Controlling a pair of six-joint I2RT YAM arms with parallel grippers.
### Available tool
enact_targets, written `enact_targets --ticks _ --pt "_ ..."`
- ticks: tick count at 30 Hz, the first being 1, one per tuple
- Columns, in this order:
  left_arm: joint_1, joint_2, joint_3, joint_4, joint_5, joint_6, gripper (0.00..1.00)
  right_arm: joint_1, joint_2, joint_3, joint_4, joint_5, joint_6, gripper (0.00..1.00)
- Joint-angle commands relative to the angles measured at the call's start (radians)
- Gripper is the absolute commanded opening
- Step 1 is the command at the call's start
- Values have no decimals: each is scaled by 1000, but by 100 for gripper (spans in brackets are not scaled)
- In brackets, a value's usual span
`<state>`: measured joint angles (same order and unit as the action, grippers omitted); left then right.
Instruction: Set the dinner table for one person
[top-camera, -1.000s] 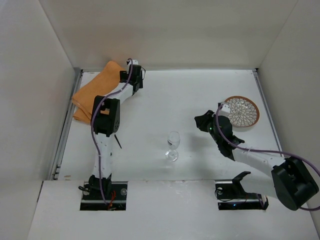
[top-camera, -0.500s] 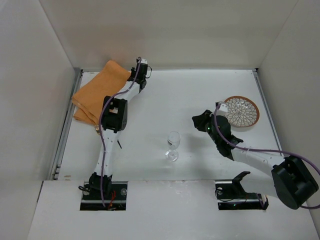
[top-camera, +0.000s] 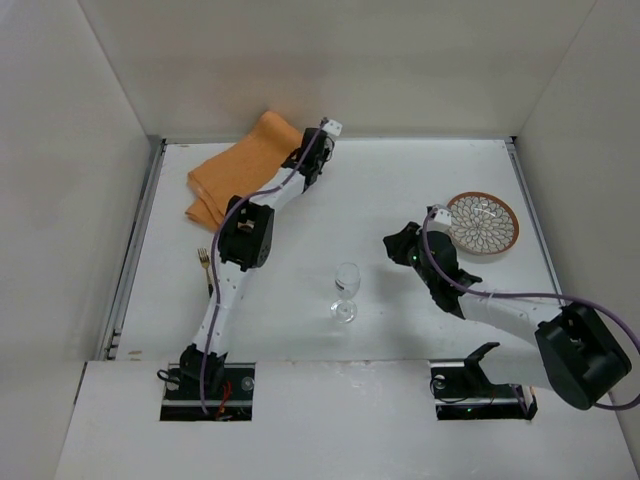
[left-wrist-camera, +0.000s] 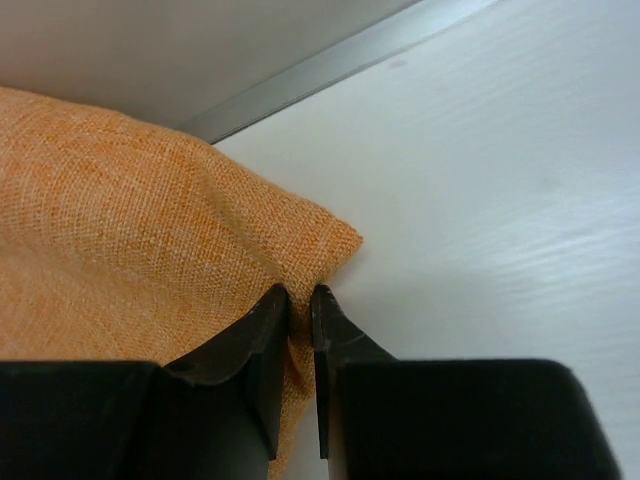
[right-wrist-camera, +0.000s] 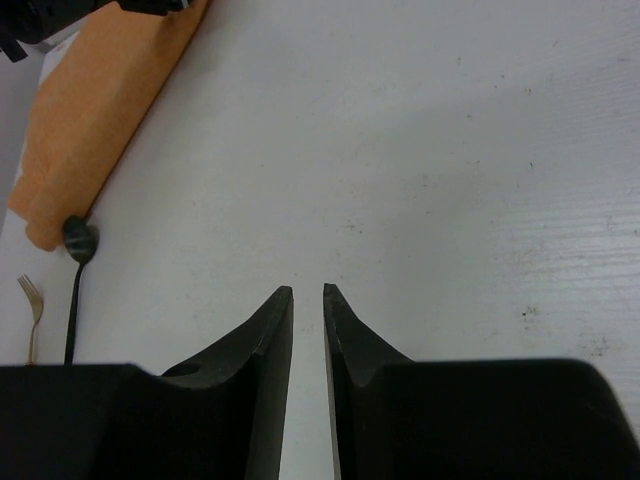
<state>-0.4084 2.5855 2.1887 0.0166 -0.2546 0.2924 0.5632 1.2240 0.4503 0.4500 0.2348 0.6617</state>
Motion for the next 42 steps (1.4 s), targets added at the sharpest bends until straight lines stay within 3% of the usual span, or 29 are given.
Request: enact_targets --ticks 1,9,12,16,22,26,28,30,33,35,38,42 --pt "-56 -56 14 66 198 79 5 7 2 41 56 6 -11 24" --pt "-112 -67 -27 71 325 85 6 -7 -37 21 65 9 -8 23" --pt "-129 -73 -29 68 377 86 11 -7 -23 22 65 9 -11 23" --pt "-137 -108 -53 82 422 73 22 -7 -24 22 67 9 -10 23" --pt "-105 -275 -226 236 312 2 59 -6 -55 16 69 5 -8 23" --pt "-28 -450 -392 305 278 -143 67 -3 -84 10 67 -2 -7 24" --pt "10 -546 -496 322 239 -228 64 -3 -87 8 67 -2 -5 25" --pt "36 -643 -623 329 206 -312 53 -3 -90 8 67 -2 -5 26" --pt "53 -776 -808 292 219 -461 21 -3 -87 8 69 -2 -4 25" --pt "43 -841 -927 283 226 -510 9 -3 -93 10 67 -5 -4 24" --pt "12 -890 -1081 281 145 -547 6 -3 -93 16 56 -5 -10 15" --pt "1 -874 -1164 270 86 -556 7 -3 -93 18 55 -6 -11 10"
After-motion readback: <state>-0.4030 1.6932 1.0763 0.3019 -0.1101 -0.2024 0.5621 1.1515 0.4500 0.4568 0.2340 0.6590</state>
